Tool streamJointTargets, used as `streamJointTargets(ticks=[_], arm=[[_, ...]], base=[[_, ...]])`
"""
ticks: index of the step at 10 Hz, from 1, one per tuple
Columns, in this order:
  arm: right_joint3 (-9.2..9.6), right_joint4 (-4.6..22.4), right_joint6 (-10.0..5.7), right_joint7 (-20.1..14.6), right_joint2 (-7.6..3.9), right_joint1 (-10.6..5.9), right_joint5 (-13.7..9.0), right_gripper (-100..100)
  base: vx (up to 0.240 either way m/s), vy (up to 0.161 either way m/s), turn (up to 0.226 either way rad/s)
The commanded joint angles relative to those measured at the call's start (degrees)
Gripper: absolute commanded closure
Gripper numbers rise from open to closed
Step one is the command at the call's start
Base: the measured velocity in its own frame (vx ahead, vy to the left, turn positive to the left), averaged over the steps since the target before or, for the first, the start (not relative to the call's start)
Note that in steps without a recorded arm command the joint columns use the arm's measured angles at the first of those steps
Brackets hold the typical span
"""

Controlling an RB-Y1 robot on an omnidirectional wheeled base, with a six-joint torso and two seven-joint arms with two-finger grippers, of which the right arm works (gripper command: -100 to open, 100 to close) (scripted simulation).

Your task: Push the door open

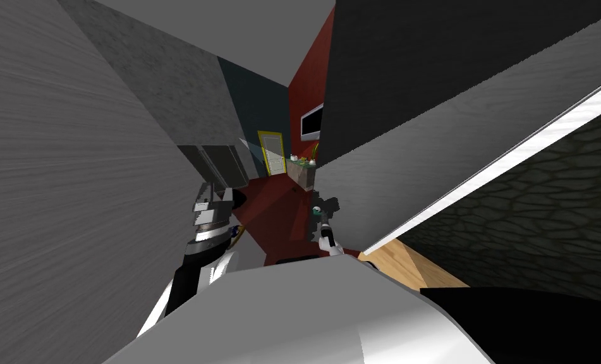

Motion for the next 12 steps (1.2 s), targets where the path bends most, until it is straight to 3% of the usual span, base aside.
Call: streamJointTargets(ticks=[1,2,3,4,7,12], arm=[[-1.75,-0.9,-0.48,1.6,1.35,-0.11,-0.4,100],[-2.38,-0.9,-0.57,2.2,2.42,-0.15,-0.6,100],[-1.98,-0.8,-0.26,1.8,1.77,0.38,-0.5,100],[-3.05,-1.1,-0.56,2.6,0.11,0.26,-1.2,100],[-4.86,-1.3,-0.94,3.8,-1.23,0.16,-2.5,100],[-6.88,-1.5,-1.36,5.3,-0.41,0.05,-3.9,100]], base=[[0.201,0.037,-0.061],[0.165,0.058,-0.06],[0.067,0.017,-0.032],[0.121,-0.007,-0.003],[0.207,-0.001,-0.038],[0.159,0.023,-0.039]])
